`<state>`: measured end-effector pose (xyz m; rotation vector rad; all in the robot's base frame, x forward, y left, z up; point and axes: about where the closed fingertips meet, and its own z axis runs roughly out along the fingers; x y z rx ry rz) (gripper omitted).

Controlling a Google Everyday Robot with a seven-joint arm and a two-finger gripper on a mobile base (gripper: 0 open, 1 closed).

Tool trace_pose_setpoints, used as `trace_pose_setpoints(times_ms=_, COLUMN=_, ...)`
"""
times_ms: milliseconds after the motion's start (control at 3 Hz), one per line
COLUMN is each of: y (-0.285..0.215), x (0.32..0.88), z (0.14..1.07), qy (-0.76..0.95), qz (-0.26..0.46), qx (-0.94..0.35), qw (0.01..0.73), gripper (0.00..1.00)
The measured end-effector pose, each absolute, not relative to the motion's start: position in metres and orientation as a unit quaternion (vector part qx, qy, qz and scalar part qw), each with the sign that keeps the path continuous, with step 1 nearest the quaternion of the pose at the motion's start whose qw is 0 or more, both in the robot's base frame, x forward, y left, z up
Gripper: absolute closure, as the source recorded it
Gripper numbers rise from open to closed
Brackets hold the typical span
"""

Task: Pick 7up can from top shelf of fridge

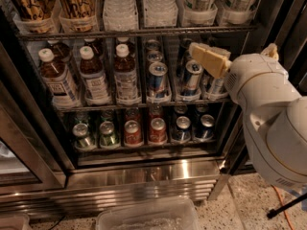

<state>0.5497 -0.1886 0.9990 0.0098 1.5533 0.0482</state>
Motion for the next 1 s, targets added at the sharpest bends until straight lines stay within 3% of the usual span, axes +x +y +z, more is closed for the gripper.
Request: trace_pose_setpoints(times_ms=1000, y=-0.211, x=0.565, z=1.021, qy=0.673, qz=0.000, qx=0.004, qw=0.740, gripper=0.00)
